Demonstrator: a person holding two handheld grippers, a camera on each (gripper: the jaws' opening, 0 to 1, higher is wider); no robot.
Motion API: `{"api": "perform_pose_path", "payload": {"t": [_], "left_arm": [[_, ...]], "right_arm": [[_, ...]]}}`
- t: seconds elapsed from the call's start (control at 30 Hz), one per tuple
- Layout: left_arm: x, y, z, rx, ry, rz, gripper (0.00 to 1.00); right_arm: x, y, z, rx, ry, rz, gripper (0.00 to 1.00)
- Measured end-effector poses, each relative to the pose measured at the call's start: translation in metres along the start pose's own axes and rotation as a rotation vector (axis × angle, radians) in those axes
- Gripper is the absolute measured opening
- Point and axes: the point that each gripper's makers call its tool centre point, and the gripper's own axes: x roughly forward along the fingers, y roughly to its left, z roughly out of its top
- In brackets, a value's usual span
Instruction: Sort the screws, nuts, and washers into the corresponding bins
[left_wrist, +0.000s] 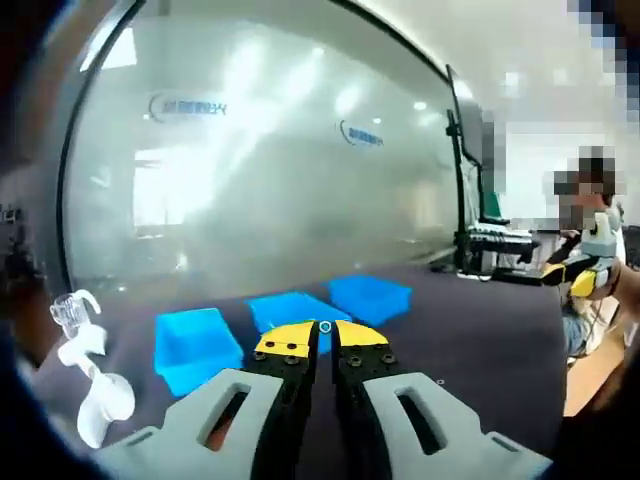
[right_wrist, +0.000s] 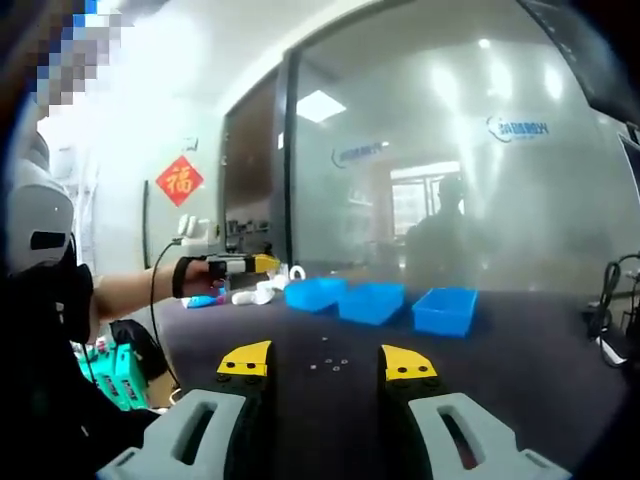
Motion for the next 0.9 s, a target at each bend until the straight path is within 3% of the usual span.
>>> {"api": "perform_pose_path", "payload": {"t": [0.13, 0.43, 0.63, 0.9], "left_arm": [[0.006, 0.031, 0.000, -0.044, -0.006, 0.062, 0.04], [0.034, 0.086, 0.009, -0.009, 0.002, 0.170, 0.04], [0.058, 0.109, 0.005, -0.055, 0.014, 0.200, 0.04], [0.080, 0.118, 0.008, -0.054, 0.057, 0.239, 0.04]], "right_arm": [[0.000, -0.001, -0.001, 0.002, 0.002, -0.002, 0.36], [0.000, 0.001, -0.001, 0.002, 0.005, -0.005, 0.36], [0.000, 0.002, -0.002, 0.004, 0.009, -0.006, 0.36], [0.000, 0.005, -0.001, 0.002, 0.012, 0.003, 0.36]]}}
